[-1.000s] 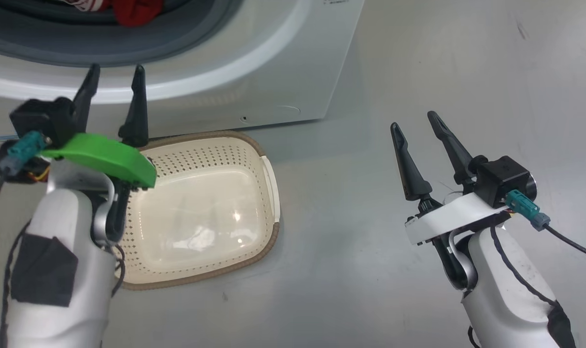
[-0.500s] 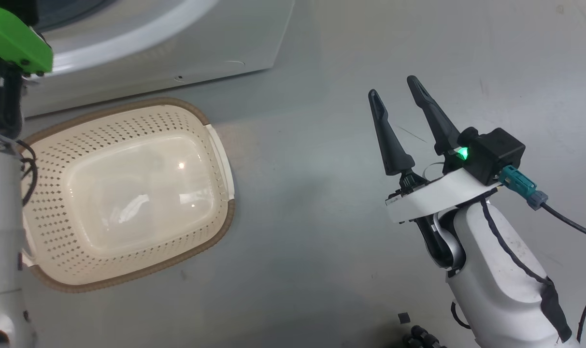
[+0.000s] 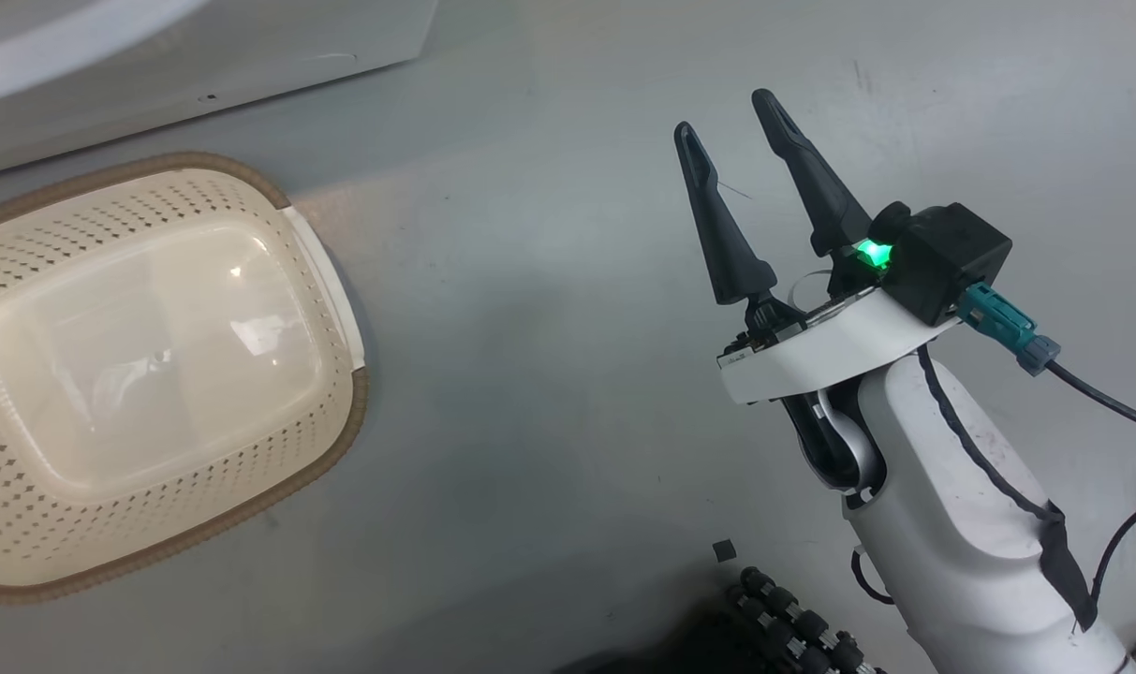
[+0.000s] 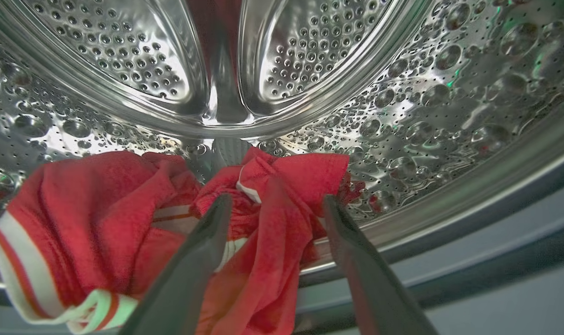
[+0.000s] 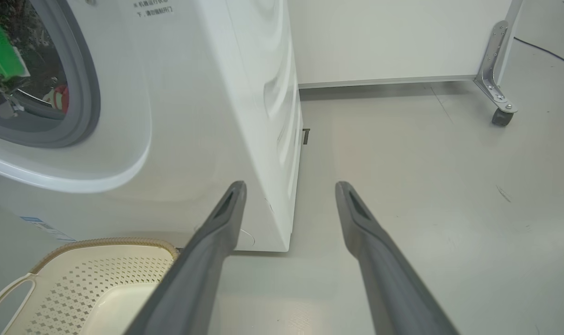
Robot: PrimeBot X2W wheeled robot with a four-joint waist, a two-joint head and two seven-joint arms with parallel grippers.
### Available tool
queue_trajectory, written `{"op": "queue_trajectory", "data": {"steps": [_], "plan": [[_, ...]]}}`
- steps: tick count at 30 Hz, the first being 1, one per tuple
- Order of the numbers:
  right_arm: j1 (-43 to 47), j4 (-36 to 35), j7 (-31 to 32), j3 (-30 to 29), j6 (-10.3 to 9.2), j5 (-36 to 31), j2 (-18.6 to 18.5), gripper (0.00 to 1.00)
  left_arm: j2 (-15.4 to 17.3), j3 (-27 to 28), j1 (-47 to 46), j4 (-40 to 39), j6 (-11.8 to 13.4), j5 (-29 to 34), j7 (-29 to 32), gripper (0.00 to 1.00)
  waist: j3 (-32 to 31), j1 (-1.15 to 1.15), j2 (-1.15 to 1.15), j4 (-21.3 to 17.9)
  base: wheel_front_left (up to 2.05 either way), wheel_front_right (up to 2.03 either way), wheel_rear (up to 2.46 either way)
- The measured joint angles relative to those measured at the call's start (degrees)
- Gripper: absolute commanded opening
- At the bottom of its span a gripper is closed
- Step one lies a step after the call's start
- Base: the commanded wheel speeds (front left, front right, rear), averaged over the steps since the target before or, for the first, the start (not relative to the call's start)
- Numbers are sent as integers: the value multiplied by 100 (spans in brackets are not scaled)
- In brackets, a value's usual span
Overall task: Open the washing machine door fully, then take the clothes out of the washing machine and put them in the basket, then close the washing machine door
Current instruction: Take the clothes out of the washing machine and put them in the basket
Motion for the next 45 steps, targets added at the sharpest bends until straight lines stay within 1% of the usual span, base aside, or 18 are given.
{"op": "queue_trajectory", "data": {"steps": [3, 8, 11, 15, 16, 17, 18, 19, 21, 31, 35, 43, 45], "plan": [[-27, 8, 0, 75, -11, 38, 0, 100, 77, 29, -125, 177, 15, 7, 119, 100, 101, 0, 0, -116, 0, 0, 0], [-64, 10, 0, 119, -56, 40, 2, 100, 90, 57, -208, 519, 49, -11, 294, 100, 210, 0, 0, -254, 0, 0, 0], [-64, 13, 0, 135, -107, 40, 4, 100, 132, 99, -303, 658, 80, -20, 383, 100, 238, 0, 0, -289, 0, 0, 0], [-68, 32, 0, 140, -113, 40, 4, 100, 179, 109, -420, 848, 134, -55, 549, 100, 243, -1, 0, -290, 0, 0, 0], [-70, 40, 0, 140, -113, 40, 4, 100, 186, 101, -437, 865, 142, -55, 582, 83, 242, -1, 0, -287, 0, 0, 0], [-74, 43, 0, 141, -113, 40, 4, 100, 188, 89, -459, 892, 142, -55, 599, 48, 240, -1, 0, -283, 0, 0, 0], [-82, 45, 0, 142, -116, 40, 4, 100, 188, 83, -469, 920, 144, -53, 599, 9, 237, -1, 0, -279, 0, 0, 0], [-94, 46, 0, 143, -158, 40, 4, 100, 189, 77, -471, 946, 144, -52, 592, 0, 234, -1, 0, -274, 0, 0, 0], [-121, 51, 0, 146, -162, 40, 4, 100, 194, 68, -481, 1001, 151, -44, 588, 0, 226, -1, 0, -264, 0, 0, 0], [-180, 180, 0, 135, -165, -2, 4, 100, 182, -69, -470, 1125, 137, 129, 120, 0, 55, -1, 0, -192, 0, 0, 0], [-178, 221, 0, 111, -207, -44, 4, 100, 94, -168, -443, 1122, 40, 199, -133, 0, -44, -1, 0, -142, 0, 0, 0], [-162, 388, 0, 147, -198, -164, 3, 100, 16, -514, 212, 1048, -66, 425, -757, 0, -338, -1, 0, -26, 0, 0, 0], [-146, 425, 0, 147, -197, -186, 3, 100, -75, -544, 386, 1031, -66, 434, -913, 0, -430, -1, 0, 3, 0, 0, 0]]}}
